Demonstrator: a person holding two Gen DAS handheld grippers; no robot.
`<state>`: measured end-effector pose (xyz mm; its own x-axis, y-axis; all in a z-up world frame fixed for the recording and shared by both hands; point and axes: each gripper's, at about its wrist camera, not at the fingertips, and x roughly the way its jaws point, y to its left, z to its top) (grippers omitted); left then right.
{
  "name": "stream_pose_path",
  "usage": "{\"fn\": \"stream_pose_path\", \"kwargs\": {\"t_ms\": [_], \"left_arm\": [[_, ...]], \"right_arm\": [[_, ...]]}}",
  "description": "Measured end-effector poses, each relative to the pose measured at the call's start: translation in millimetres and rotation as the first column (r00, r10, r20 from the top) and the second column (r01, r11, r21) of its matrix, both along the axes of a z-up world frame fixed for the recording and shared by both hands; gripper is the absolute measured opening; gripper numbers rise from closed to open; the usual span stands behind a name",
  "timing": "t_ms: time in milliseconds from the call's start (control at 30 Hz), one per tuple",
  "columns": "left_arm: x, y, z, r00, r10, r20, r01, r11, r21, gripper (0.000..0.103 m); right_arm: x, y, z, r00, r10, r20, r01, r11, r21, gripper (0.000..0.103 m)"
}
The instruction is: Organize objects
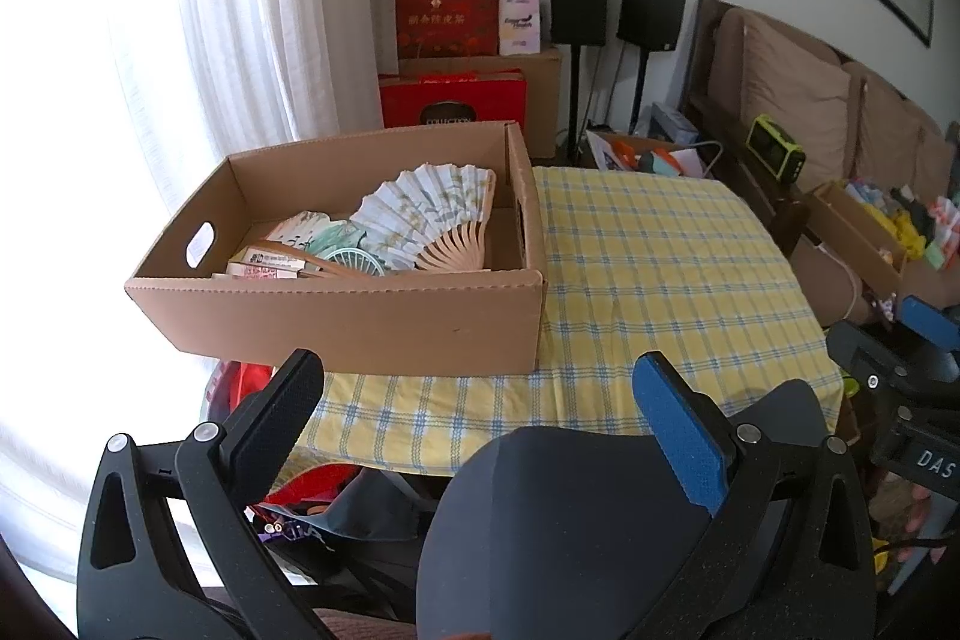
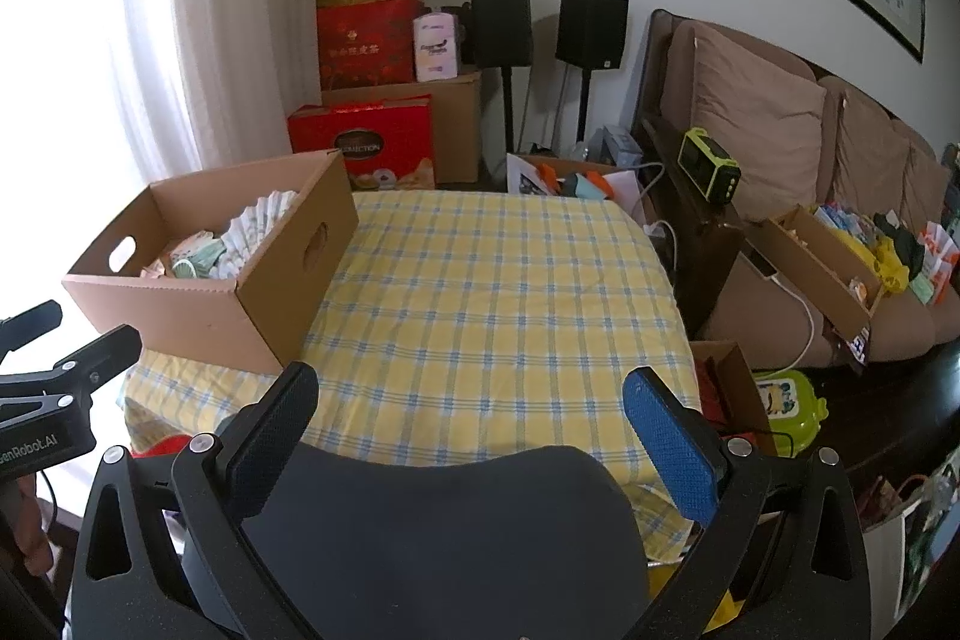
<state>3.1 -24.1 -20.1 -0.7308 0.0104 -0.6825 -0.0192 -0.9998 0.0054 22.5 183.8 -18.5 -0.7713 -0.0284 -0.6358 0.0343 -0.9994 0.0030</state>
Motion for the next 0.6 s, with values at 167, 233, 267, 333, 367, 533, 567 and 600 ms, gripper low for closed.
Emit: {"fn": "stream_pose_path", "kwargs": {"t_ms": [167,233,267,333,367,533,567,600], "left_arm": [[0.3,-0.1,-0.5,1.0,0.003,0.003,-0.003,1.0,0.0,0.103],[0.1,-0.1,-0.6,1.0,0.004,0.004,-0.004,1.0,-0.002,0.103],[-0.1,-0.4,-0.6,1.0,0.004,0.004,-0.004,1.0,-0.002,0.103],[-0.3,-0.6,-0.5,1.0,0.003,0.004,-0.003,1.0,-0.001,0.103],[-0.2,-0.5,-0.5,1.0,0.003,0.004,-0.003,1.0,-0.001,0.103],[-0.6,-0.8,-0.4,1.0,0.005,0.004,-0.005,1.0,-0.001,0.103],[-0.4,-0.5,-0.4,1.0,0.006,0.003,-0.006,1.0,-0.001,0.103],[-0.7,-0.5,-0.5,1.0,0.007,0.004,-0.007,1.0,-0.001,0.103]], "right_arm": [[-0.8,-0.3,0.2,1.0,0.0,0.002,0.0,1.0,-0.005,0.103],[-0.9,-0.4,0.2,1.0,0.0,0.002,0.0,1.0,-0.005,0.103],[-1.6,-0.5,0.1,1.0,0.001,0.003,-0.001,1.0,-0.005,0.103],[-2.2,-1.1,-0.2,1.0,0.001,0.004,-0.001,1.0,-0.005,0.103],[-2.1,-1.1,-0.1,1.0,0.001,0.004,-0.001,1.0,-0.005,0.103],[-2.2,-2.9,-1.0,1.0,0.003,0.005,-0.003,1.0,-0.004,0.103],[-2.2,-3.3,-1.0,1.0,0.003,0.006,-0.003,1.0,-0.005,0.103],[-2.2,-3.8,-1.4,1.0,0.004,0.007,-0.003,1.0,-0.005,0.103]]}}
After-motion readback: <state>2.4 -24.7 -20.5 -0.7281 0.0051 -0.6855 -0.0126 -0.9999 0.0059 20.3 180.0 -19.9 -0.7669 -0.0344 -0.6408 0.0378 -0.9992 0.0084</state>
